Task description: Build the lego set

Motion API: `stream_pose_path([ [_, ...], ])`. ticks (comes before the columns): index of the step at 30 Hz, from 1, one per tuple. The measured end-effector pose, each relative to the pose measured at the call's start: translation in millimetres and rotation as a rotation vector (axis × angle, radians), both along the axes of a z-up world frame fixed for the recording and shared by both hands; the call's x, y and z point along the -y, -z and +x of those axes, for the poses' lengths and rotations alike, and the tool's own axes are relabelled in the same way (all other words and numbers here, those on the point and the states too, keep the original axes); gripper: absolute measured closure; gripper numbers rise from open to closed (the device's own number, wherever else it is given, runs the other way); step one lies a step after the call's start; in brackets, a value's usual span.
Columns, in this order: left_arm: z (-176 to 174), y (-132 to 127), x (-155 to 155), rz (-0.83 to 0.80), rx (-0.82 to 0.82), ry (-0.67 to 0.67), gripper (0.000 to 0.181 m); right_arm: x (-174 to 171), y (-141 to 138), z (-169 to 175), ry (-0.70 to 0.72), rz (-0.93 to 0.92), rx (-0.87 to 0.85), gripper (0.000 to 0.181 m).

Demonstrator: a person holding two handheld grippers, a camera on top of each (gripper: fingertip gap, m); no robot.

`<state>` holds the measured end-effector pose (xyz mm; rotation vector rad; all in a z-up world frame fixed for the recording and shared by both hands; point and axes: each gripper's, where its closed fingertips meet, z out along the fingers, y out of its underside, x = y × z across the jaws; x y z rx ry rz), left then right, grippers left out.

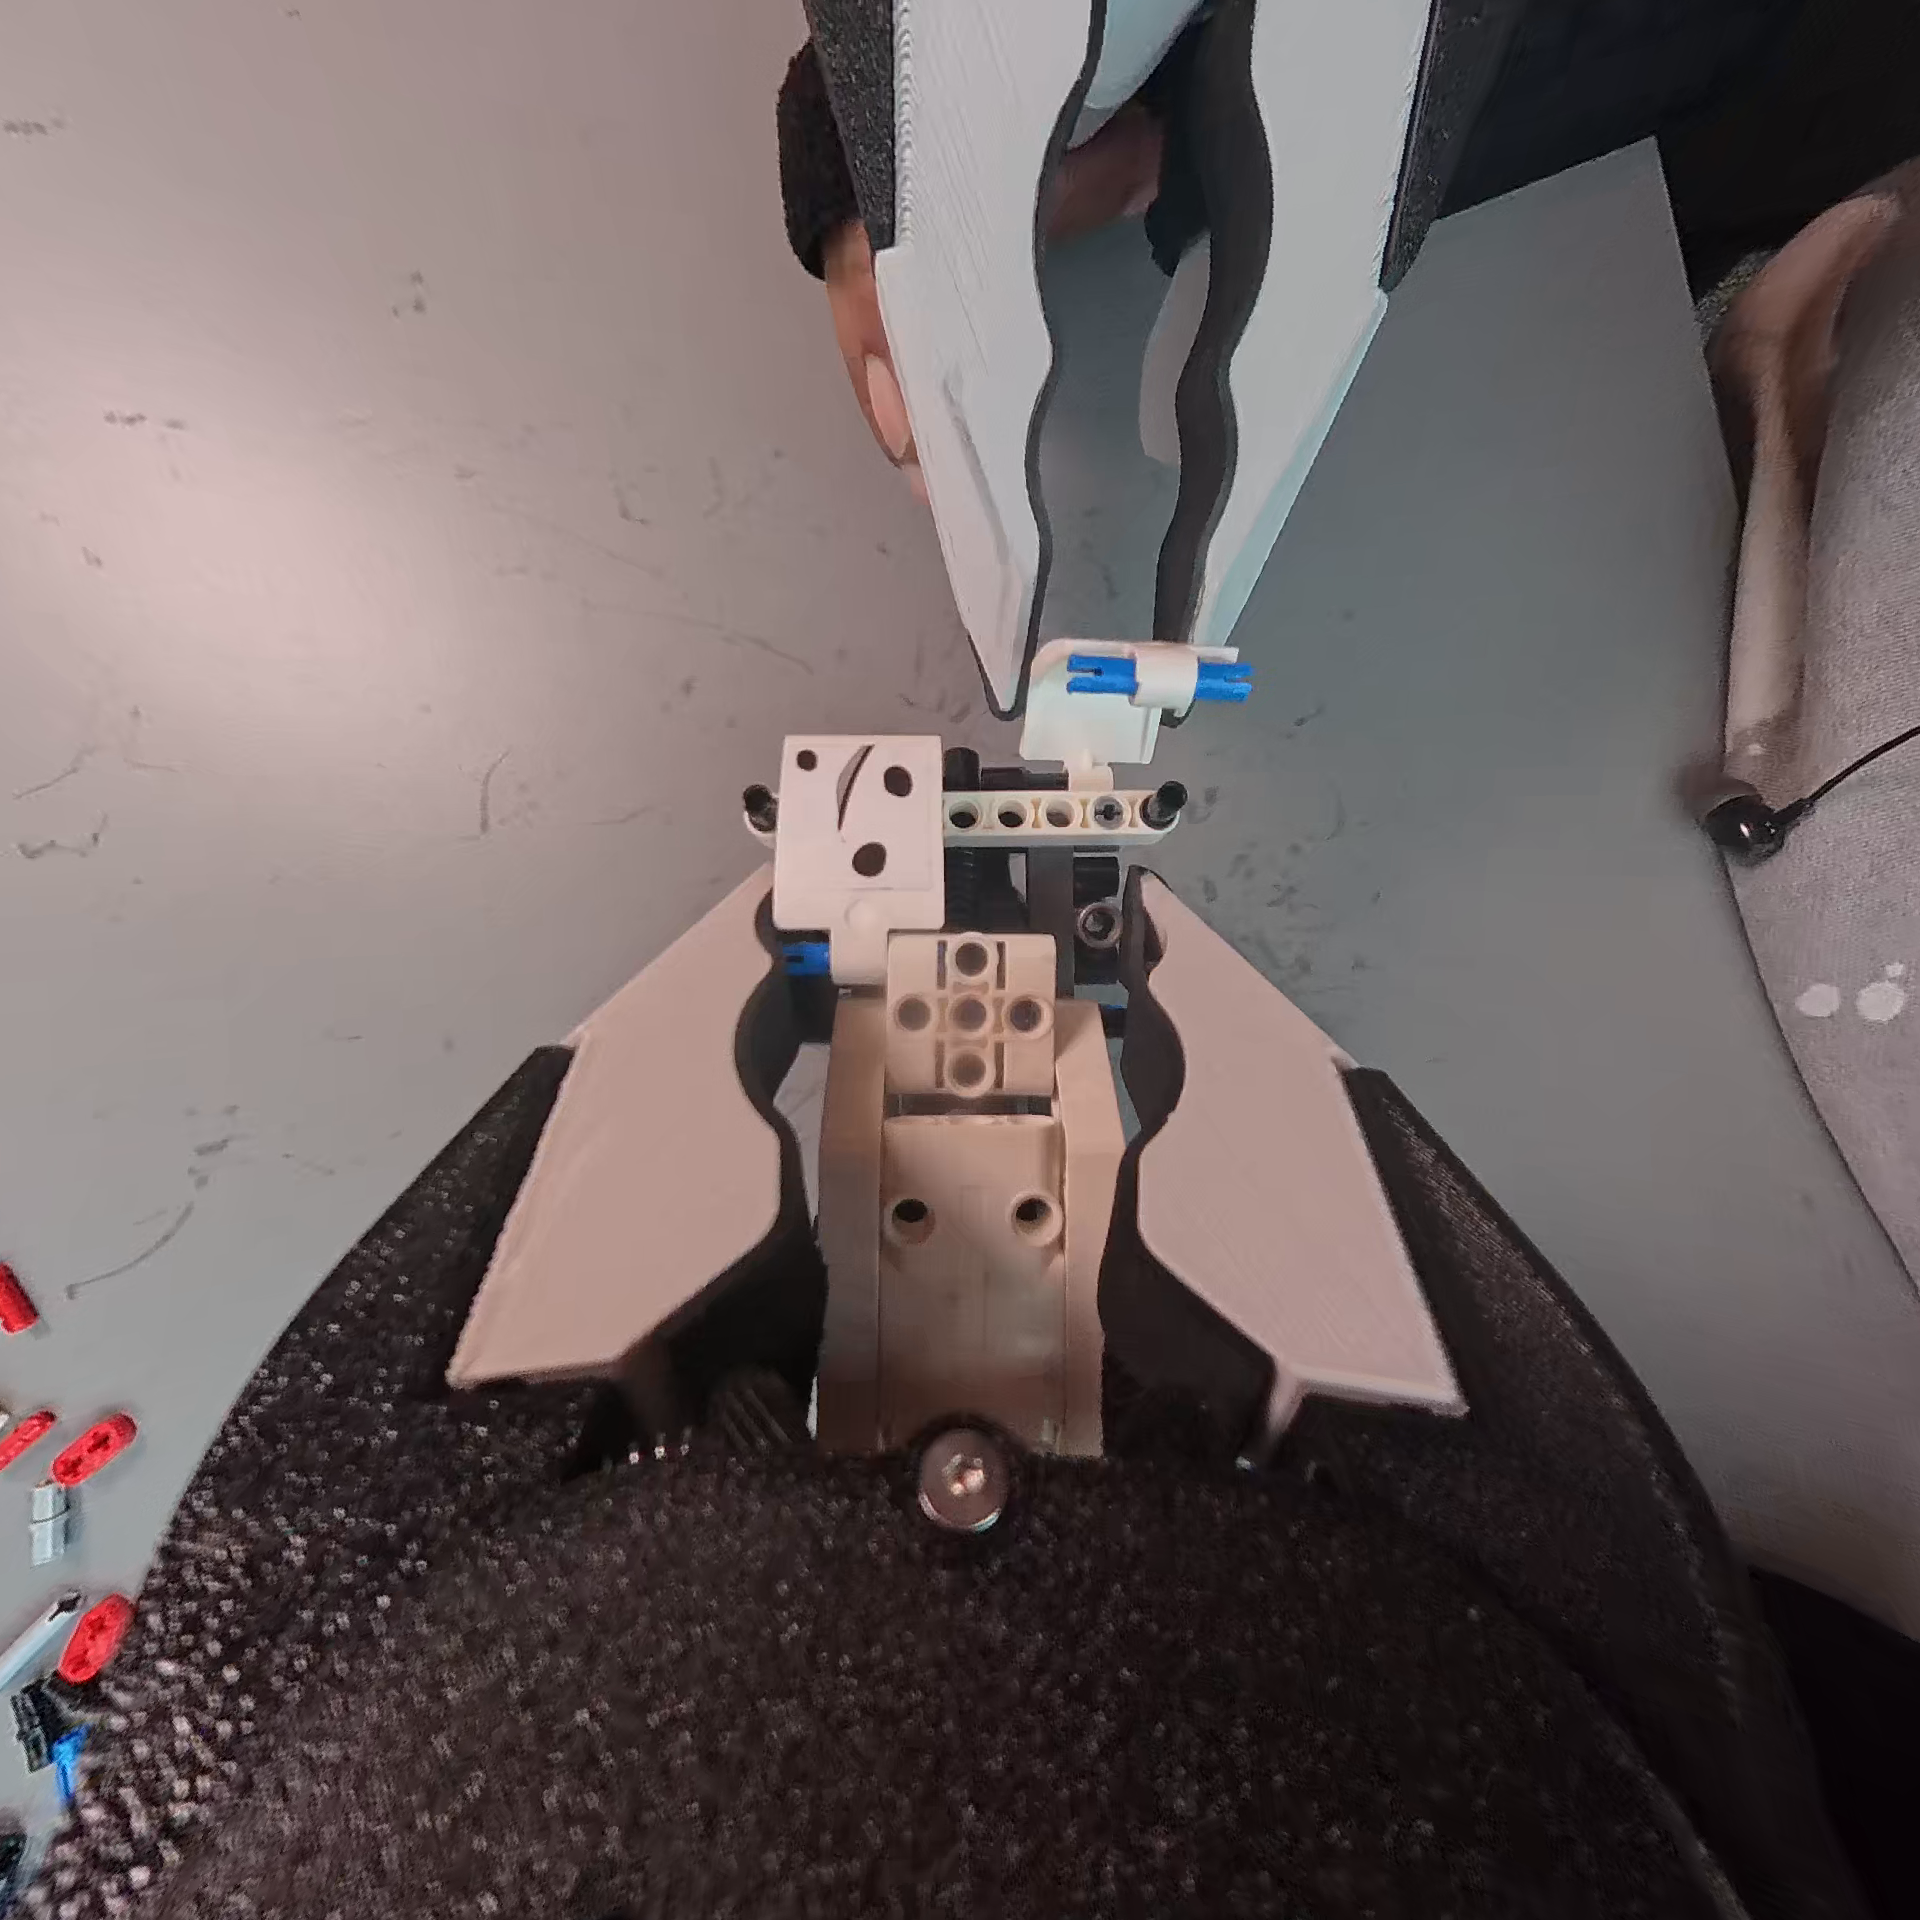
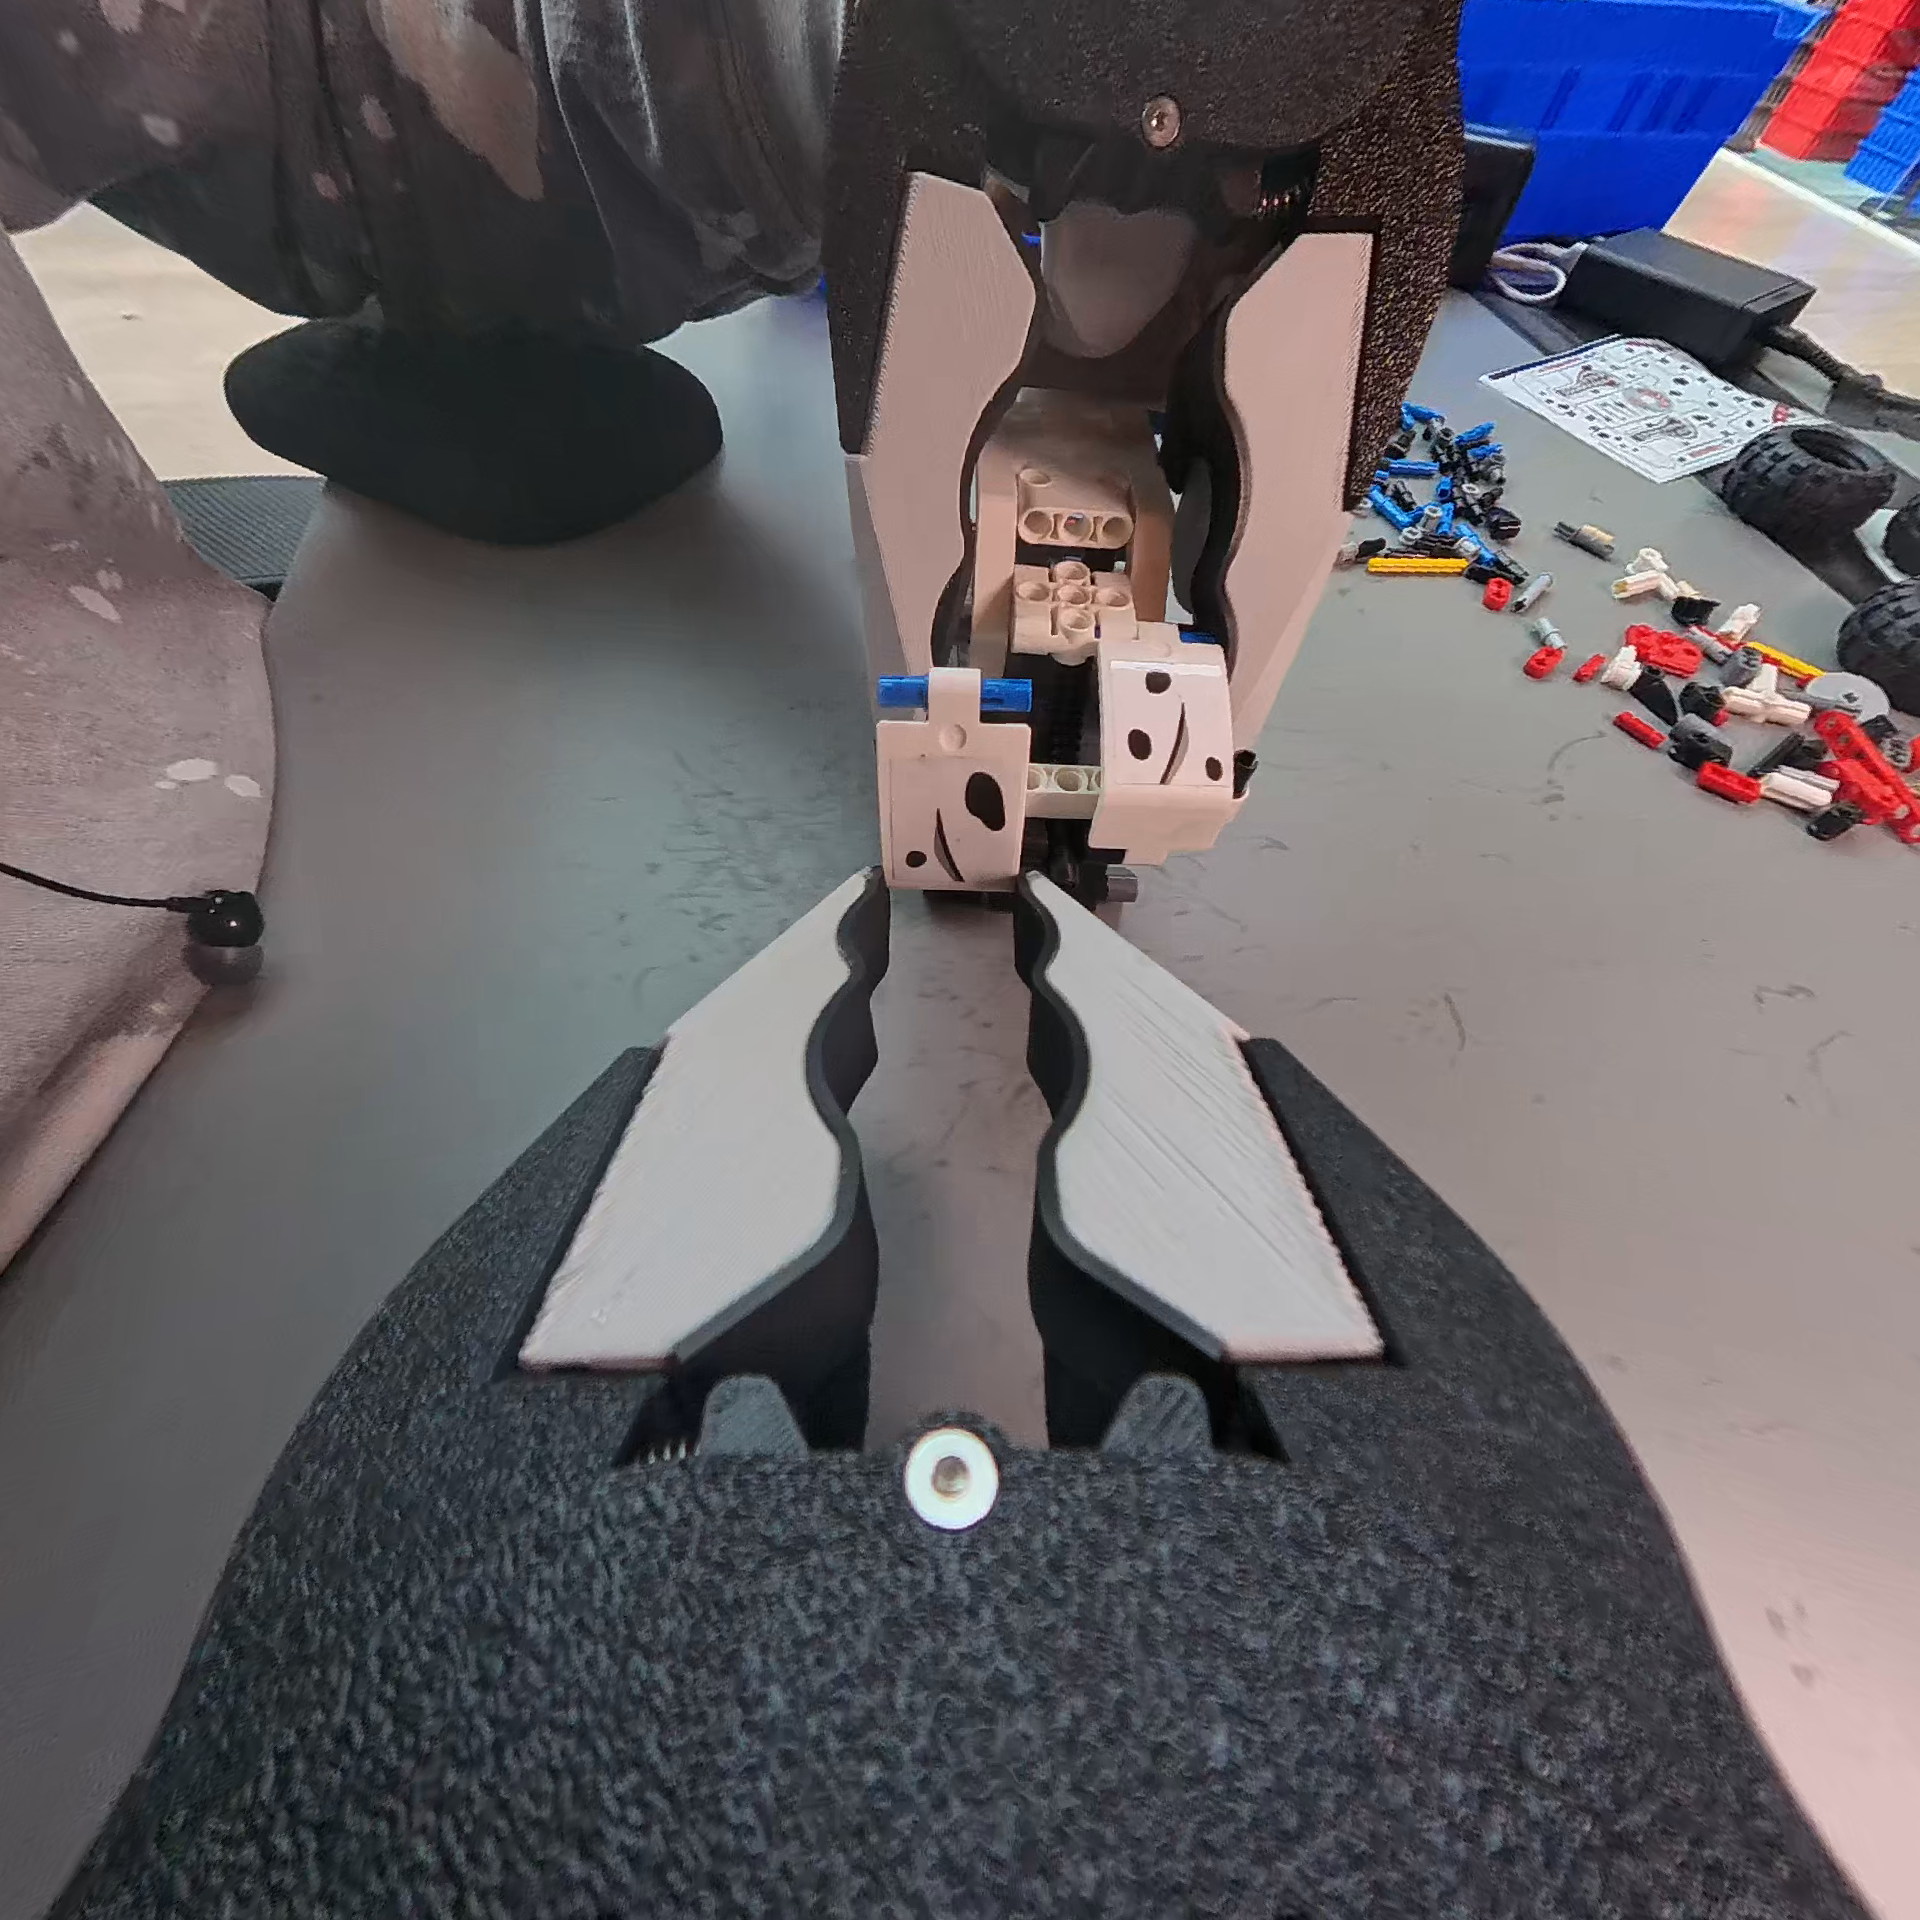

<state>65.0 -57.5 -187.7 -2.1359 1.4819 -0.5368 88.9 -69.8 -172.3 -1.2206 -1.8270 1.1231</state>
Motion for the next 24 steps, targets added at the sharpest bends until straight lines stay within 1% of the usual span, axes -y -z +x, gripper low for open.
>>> stream_pose_path([
  [5,1.0,-0.5,0.8,-0.007,0.014,0.009,0.12,1.2,0.4,1.4,-0.027,-0.015,0.01,0.158],
  [10,1.0,-0.9,0.9,-0.005,0.032,0.004,0.12,1.1,0.7,2.8,-0.025,-0.017,0.013,0.158],
  [11,-0.1,-0.9,1.0,-0.005,0.032,0.001,0.12,-0.4,-0.4,4.5,-0.02,-0.032,0.012,0.158],
  [12,-0.5,-1.0,2.6,-0.008,0.036,0.007,0.12,-7.3,-1.3,4.8,0.017,-0.031,0.005,0.158],
  [13,0.0,-1.1,3.7,-0.004,0.042,0.008,0.121,-12.6,1.5,5.5,0.037,0.002,0.012,0.158],
  [17,-0.2,-1.7,3.7,-0.008,0.059,-0.009,0.12,-3.0,-8.1,5.8,-0.009,-0.057,-0.021,0.158],
  [20,0.4,-2.2,2.9,-0.01,0.078,-0.022,0.121,0.9,-4.1,6.7,-0.032,-0.037,-0.01,0.158],
  [24,0.8,-2.4,1.1,-0.009,0.079,-0.039,0.12,2.0,-2.6,0.5,-0.022,-0.022,-0.006,0.158],
])
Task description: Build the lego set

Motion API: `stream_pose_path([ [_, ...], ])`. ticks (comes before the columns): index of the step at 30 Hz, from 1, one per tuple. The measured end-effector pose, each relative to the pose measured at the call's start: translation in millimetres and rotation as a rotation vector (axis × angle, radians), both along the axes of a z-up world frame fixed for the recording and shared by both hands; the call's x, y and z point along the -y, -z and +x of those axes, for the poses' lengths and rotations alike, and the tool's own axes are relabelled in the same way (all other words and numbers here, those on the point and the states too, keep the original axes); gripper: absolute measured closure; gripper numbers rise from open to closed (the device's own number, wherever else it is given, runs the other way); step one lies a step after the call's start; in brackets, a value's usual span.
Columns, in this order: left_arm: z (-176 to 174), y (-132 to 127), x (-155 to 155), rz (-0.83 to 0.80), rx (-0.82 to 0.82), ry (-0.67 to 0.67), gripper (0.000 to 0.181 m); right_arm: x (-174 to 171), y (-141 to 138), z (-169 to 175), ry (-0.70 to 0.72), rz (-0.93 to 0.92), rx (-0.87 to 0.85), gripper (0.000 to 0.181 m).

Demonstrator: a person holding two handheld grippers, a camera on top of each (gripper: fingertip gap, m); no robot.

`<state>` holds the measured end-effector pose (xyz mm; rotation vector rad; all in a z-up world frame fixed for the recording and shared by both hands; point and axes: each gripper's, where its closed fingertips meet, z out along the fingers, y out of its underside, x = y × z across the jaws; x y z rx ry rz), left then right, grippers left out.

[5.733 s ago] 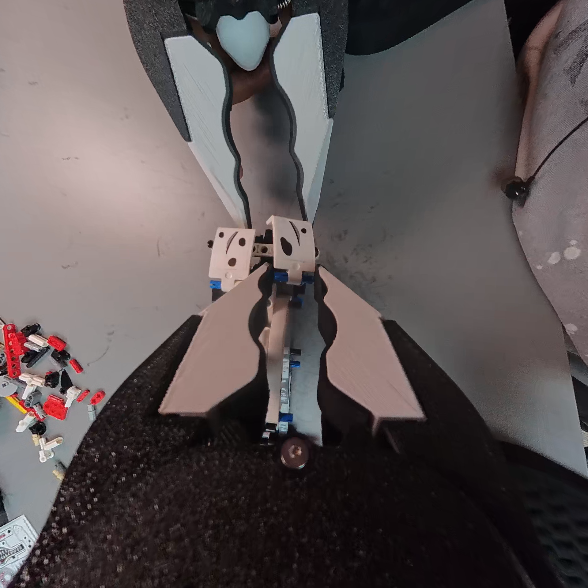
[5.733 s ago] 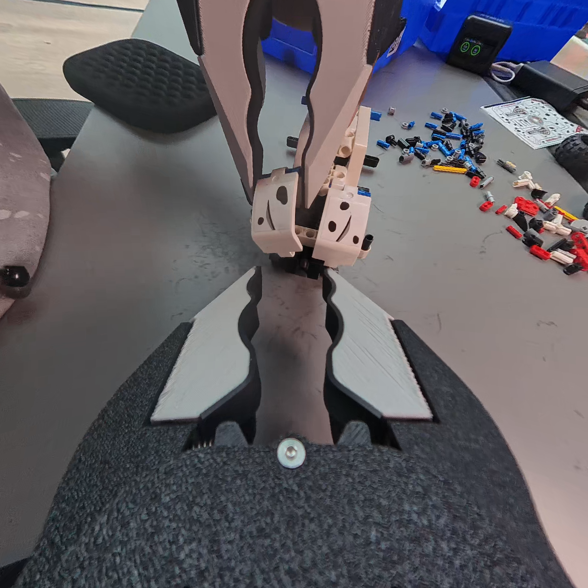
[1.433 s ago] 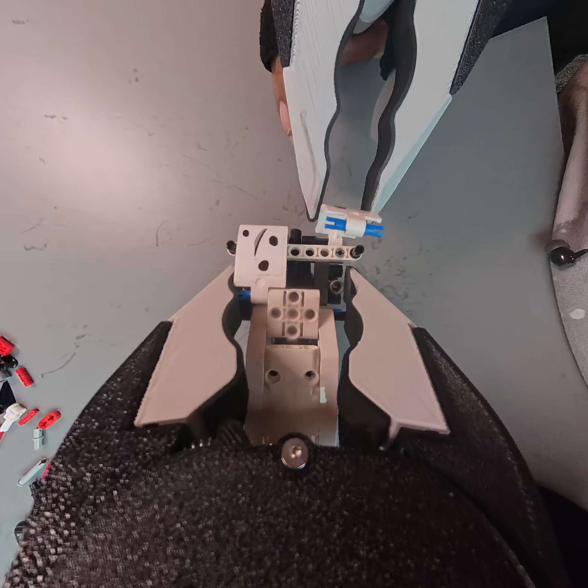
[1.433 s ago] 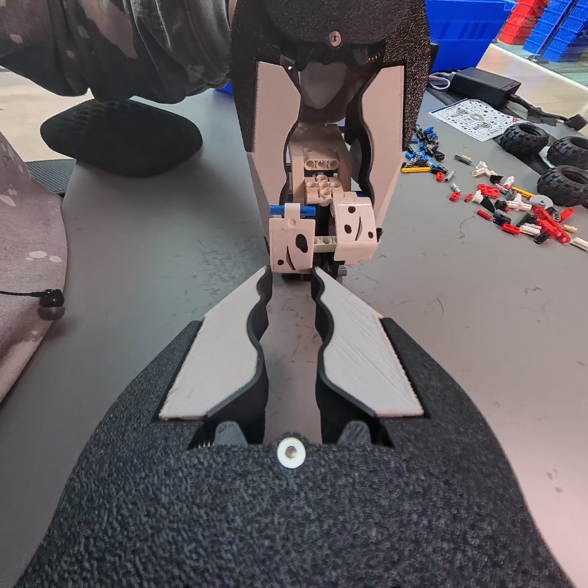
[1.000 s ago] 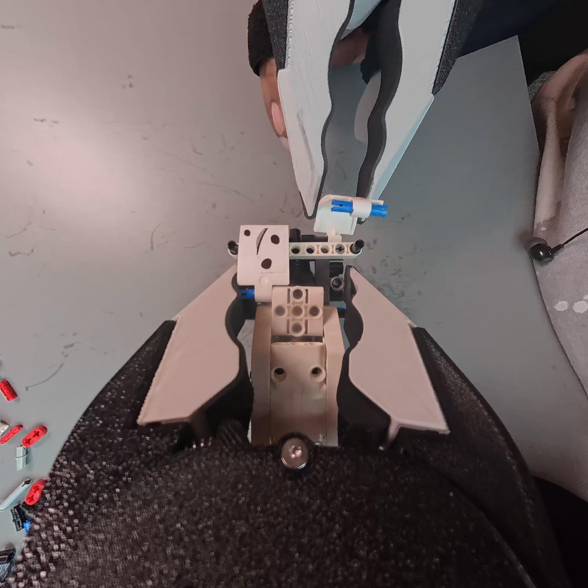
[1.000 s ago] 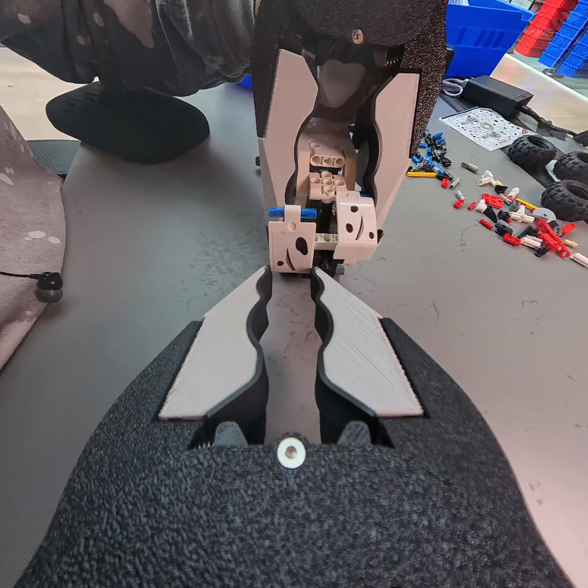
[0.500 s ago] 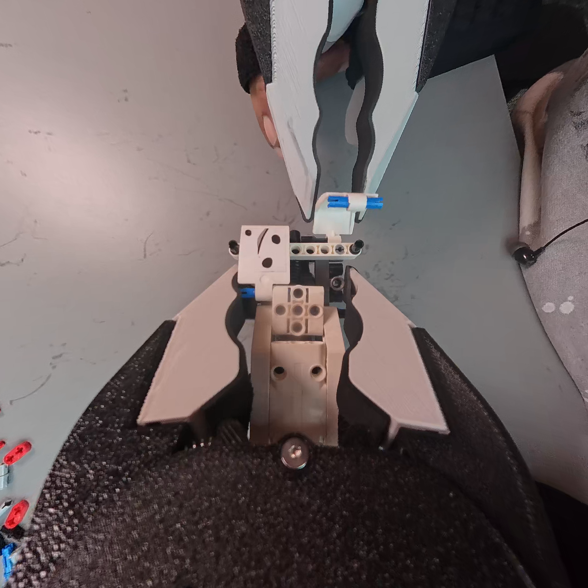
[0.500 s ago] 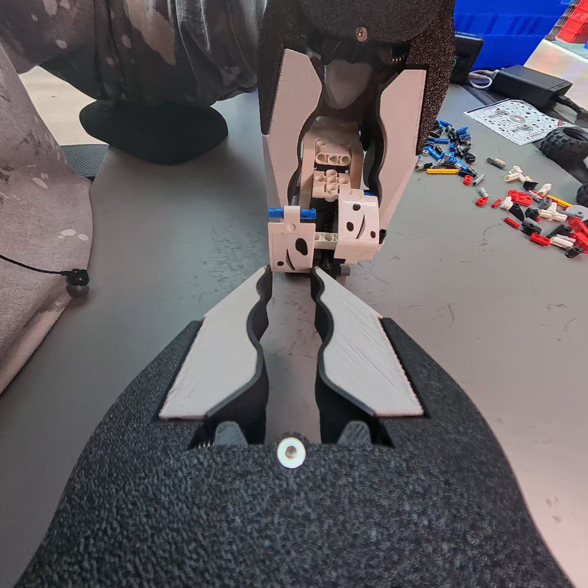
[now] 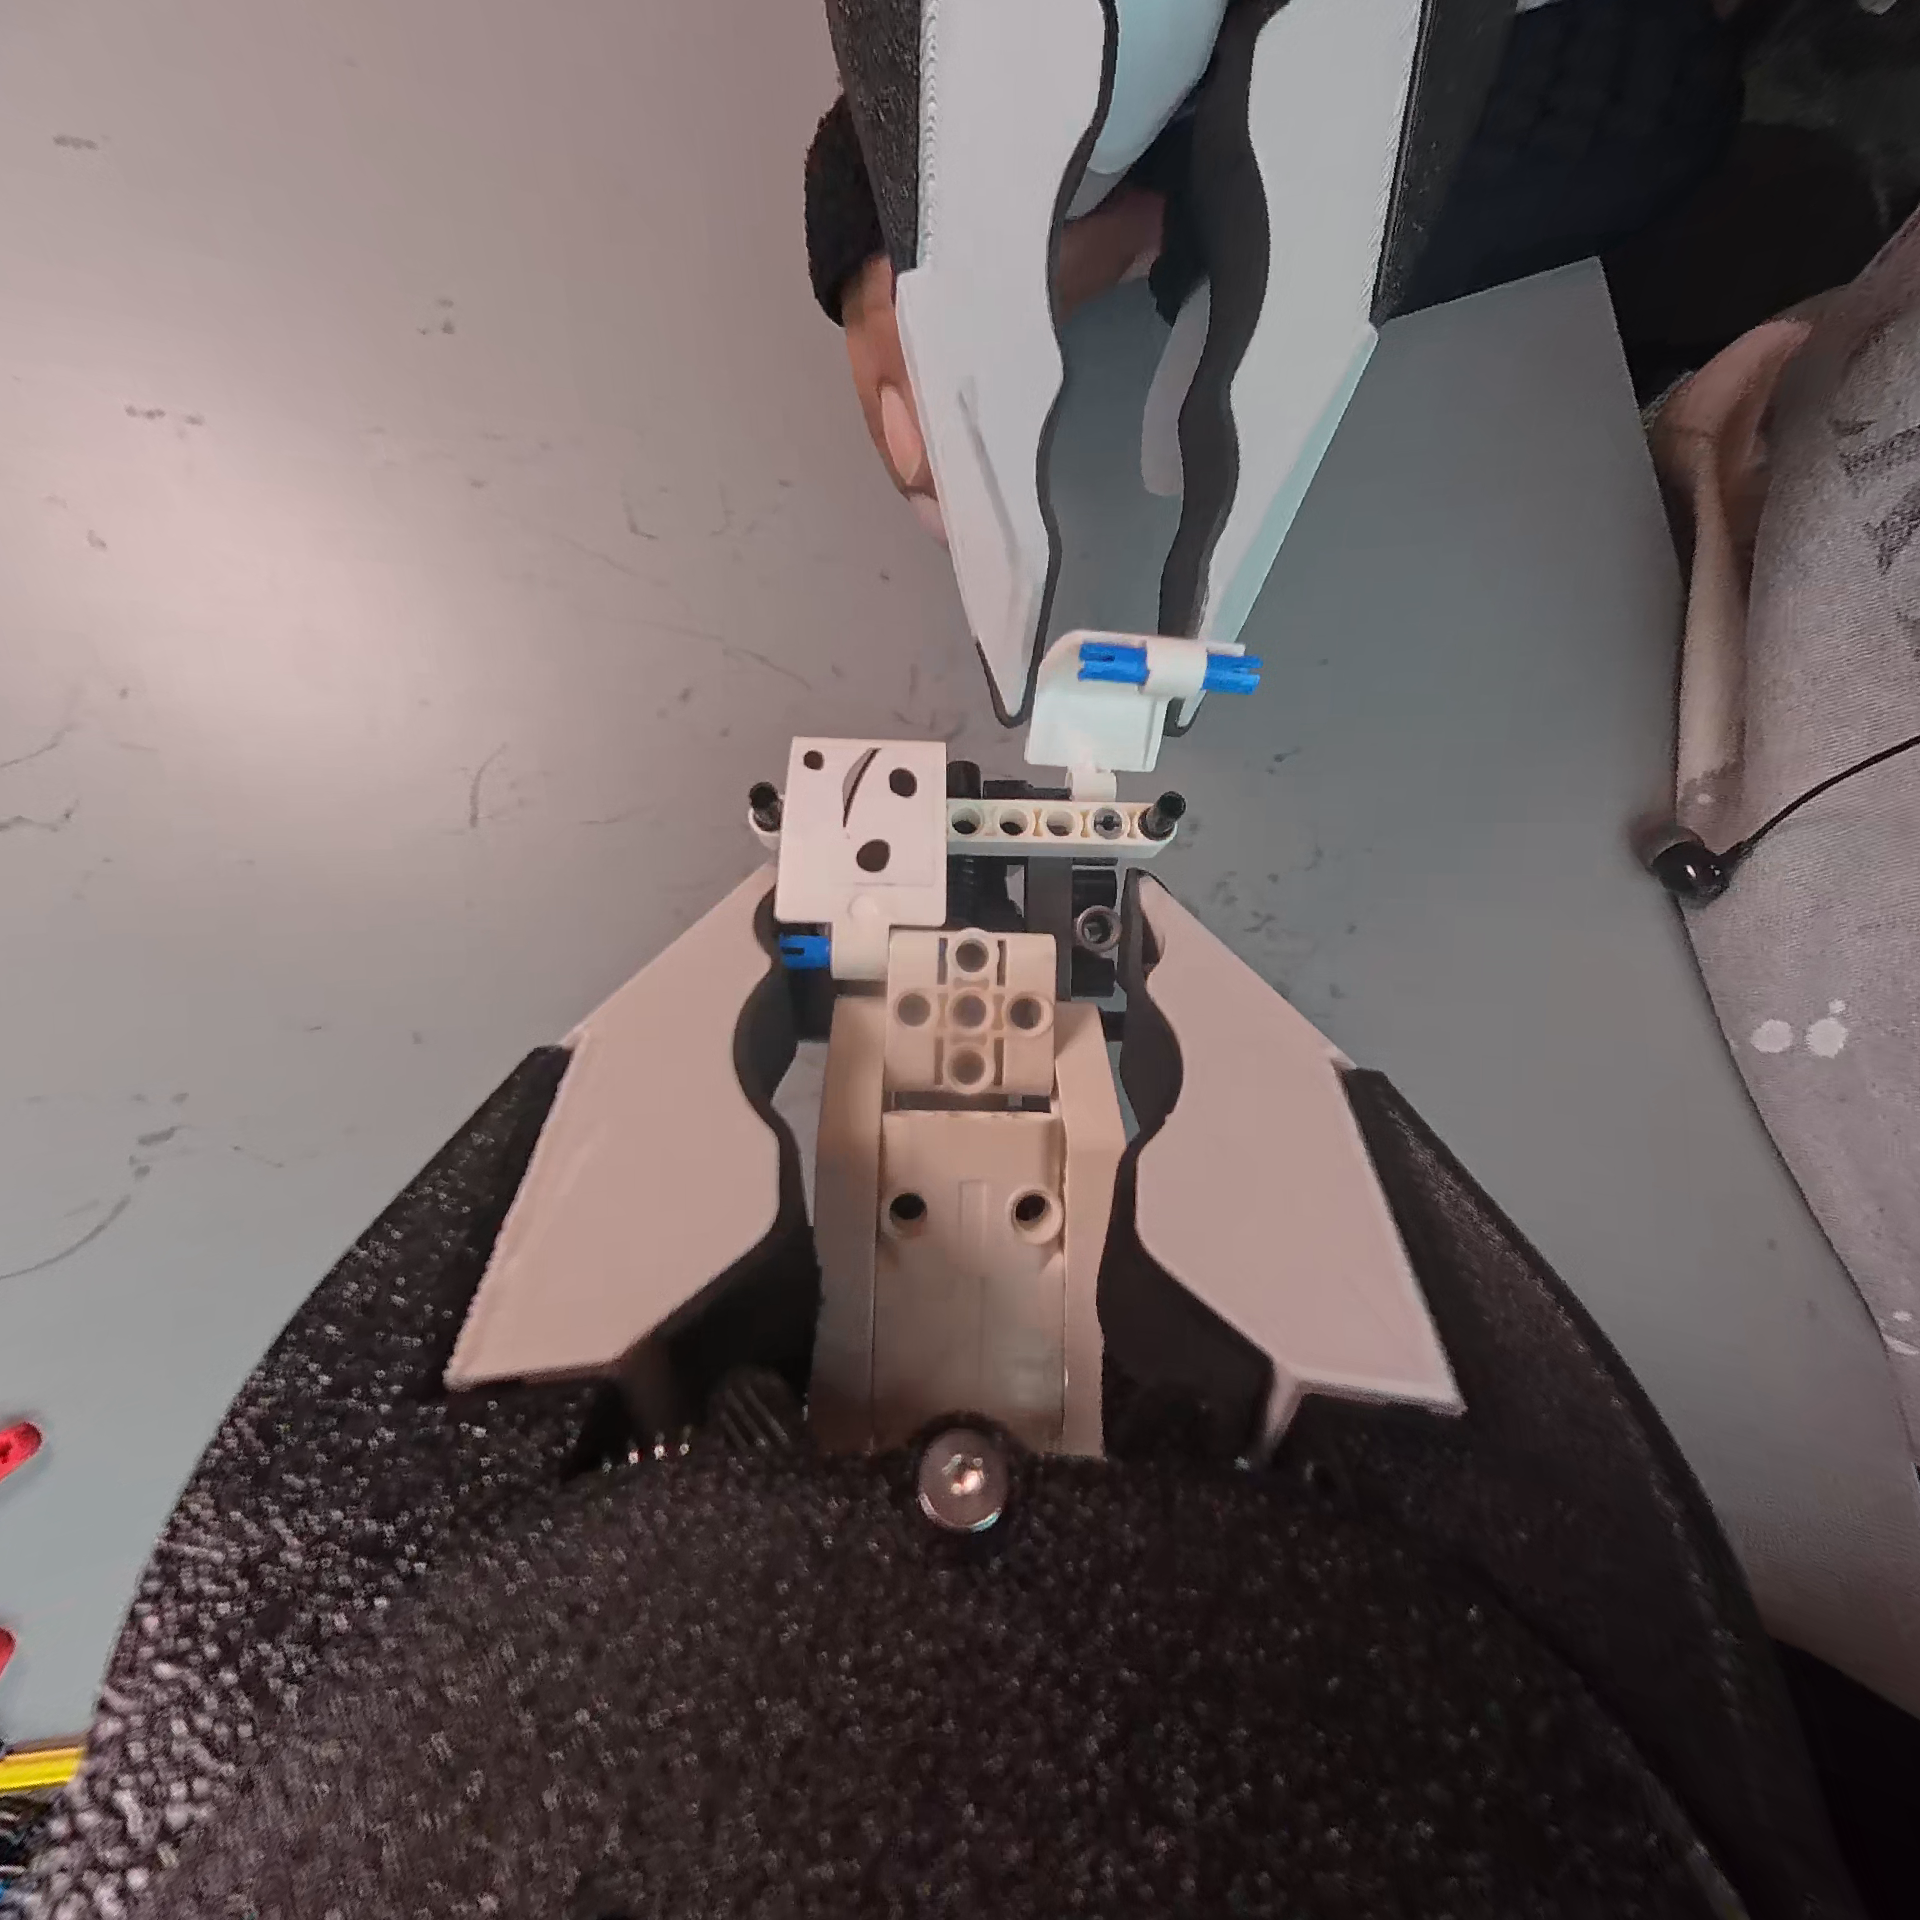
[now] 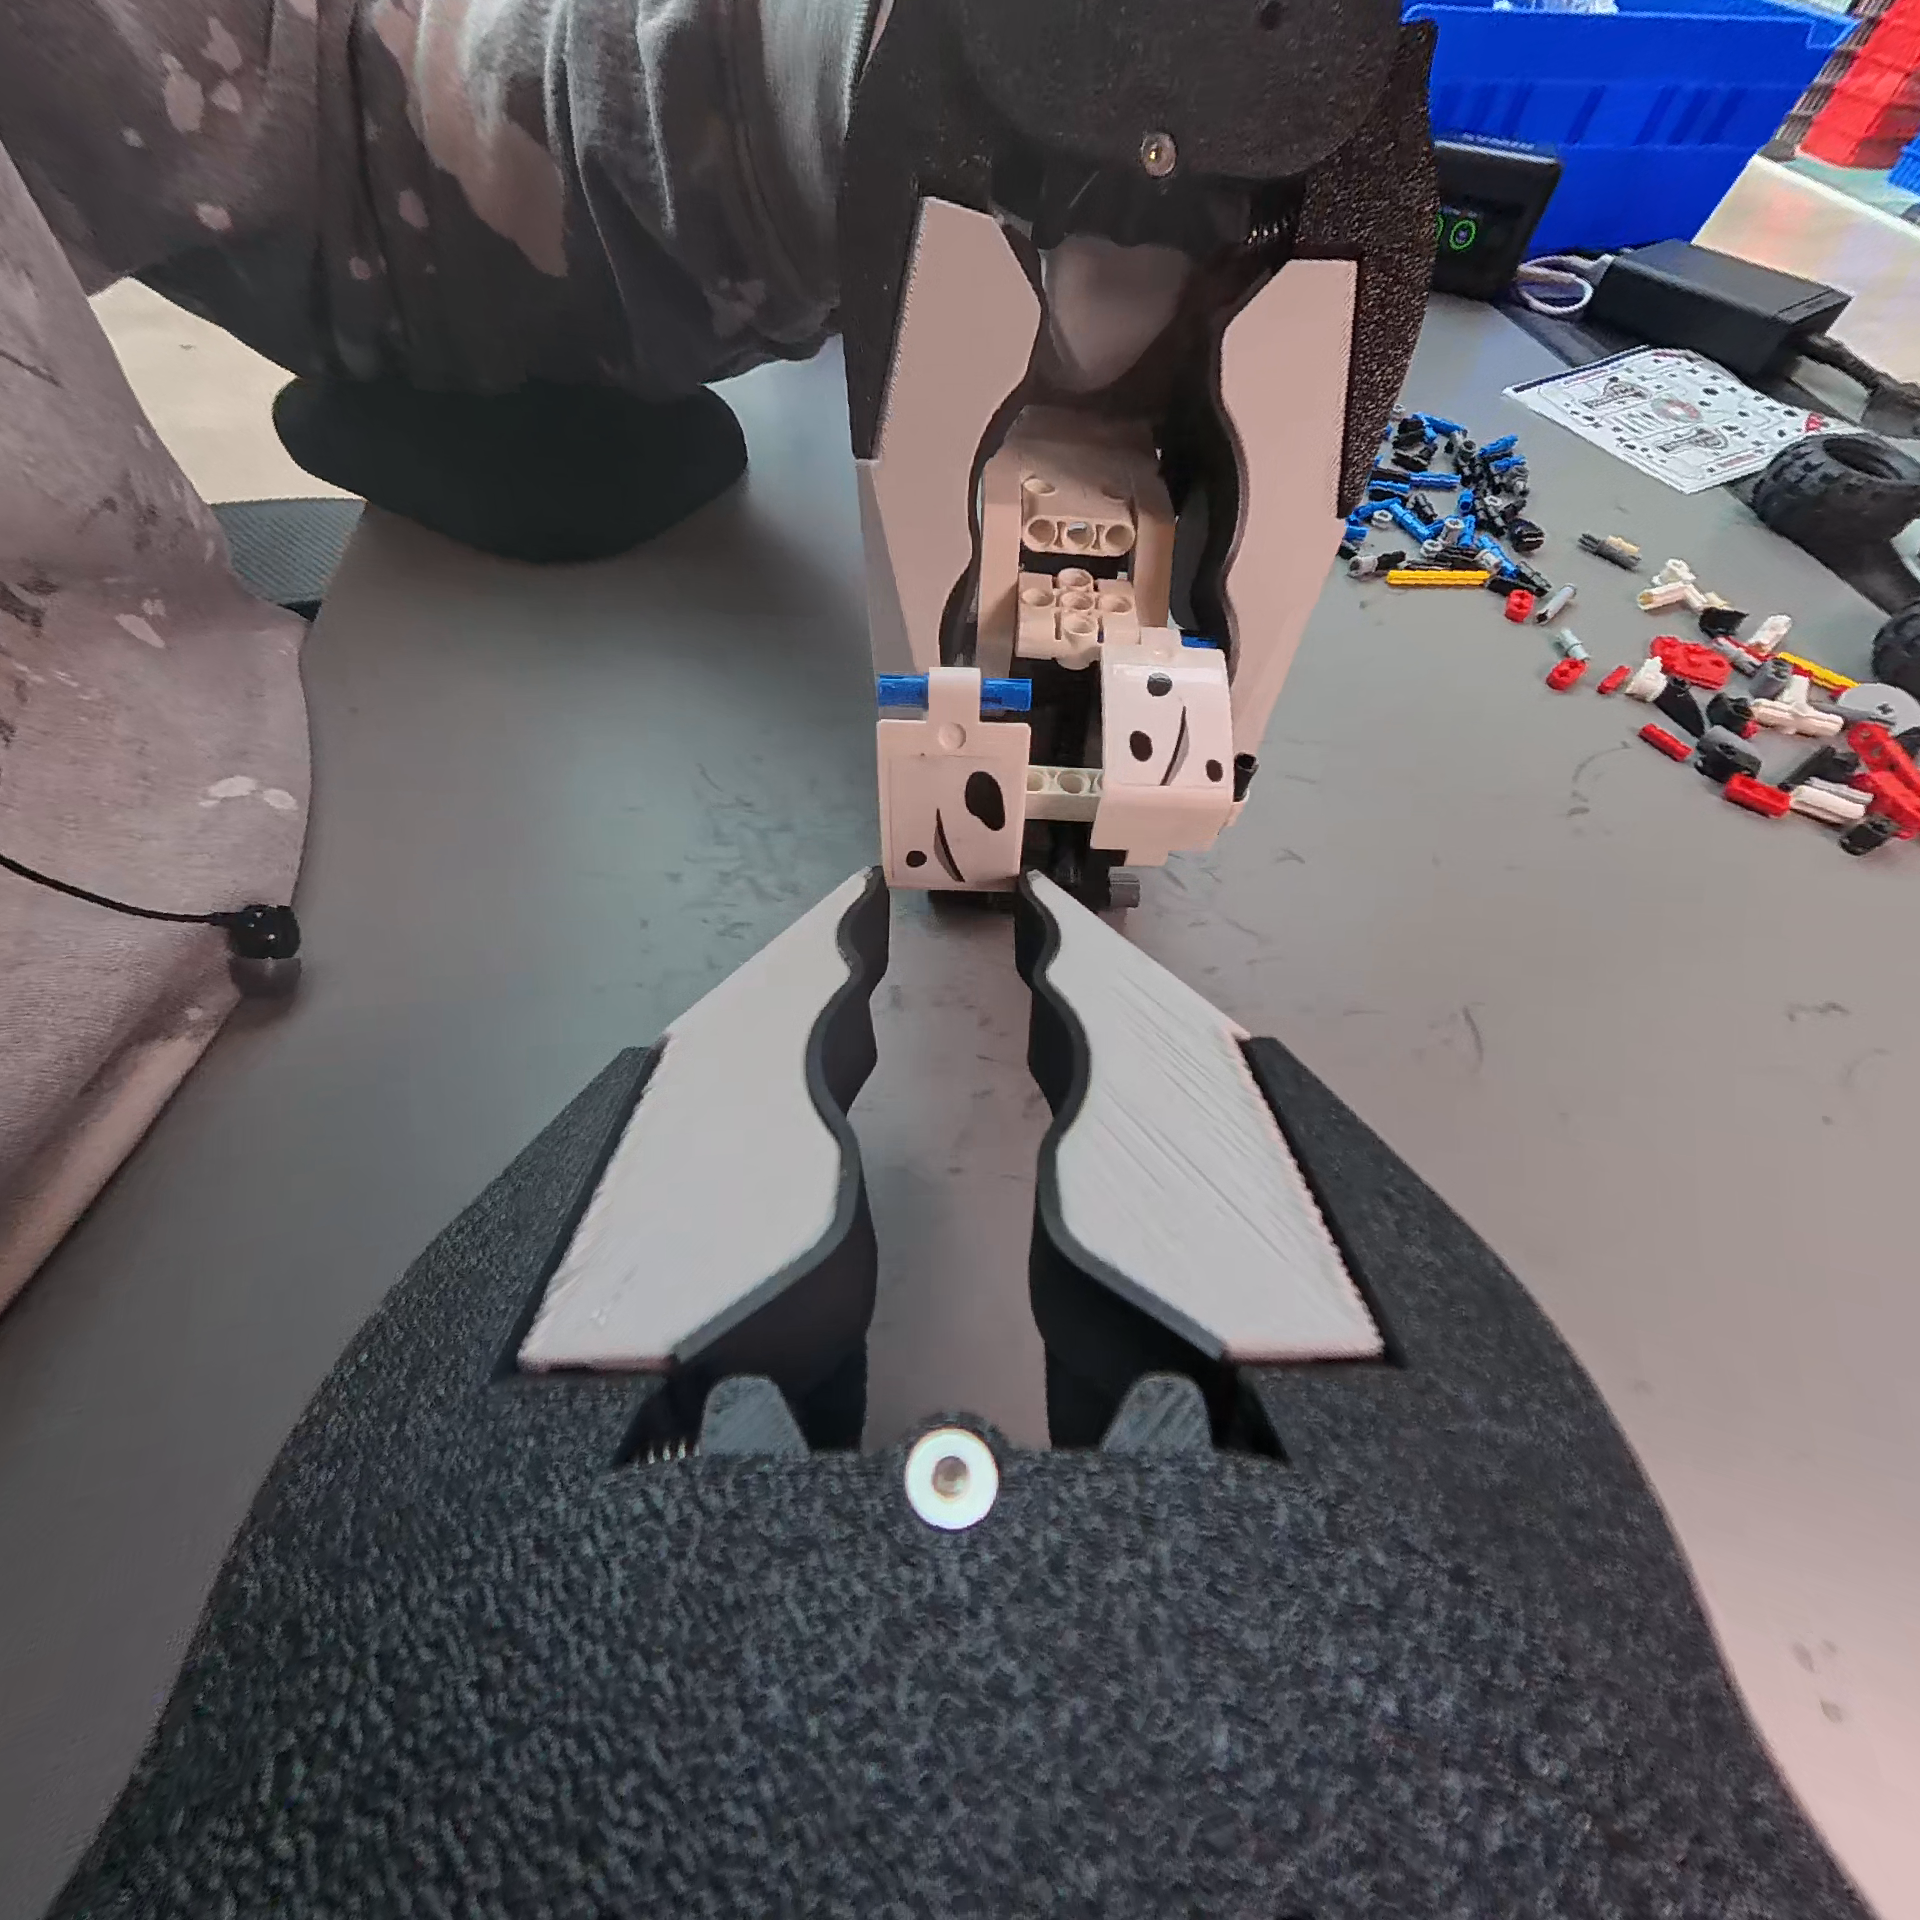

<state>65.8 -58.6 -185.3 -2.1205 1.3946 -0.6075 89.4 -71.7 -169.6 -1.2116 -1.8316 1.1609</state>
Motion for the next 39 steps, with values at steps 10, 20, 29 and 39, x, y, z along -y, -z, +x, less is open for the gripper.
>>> stream_pose_path([
  [10,0.2,-0.9,-2.8,-0.004,0.036,-0.032,0.121,-3.4,3.4,-1.5,0.015,-0.012,0.026,0.158],
  [20,-0.4,-1.9,-3.7,-0.007,0.072,-0.041,0.121,-5.1,2.3,-2.7,0.006,-0.05,0.034,0.158],
  [29,-2.5,-3.6,-4.5,-0.031,0.122,-0.046,0.122,-7.1,2.2,-4.7,0.0,-0.049,0.032,0.159],
  [39,-3.3,-3.2,-4.0,-0.011,0.117,-0.026,0.122,-7.8,1.5,-5.0,-0.01,-0.071,0.037,0.159],
])
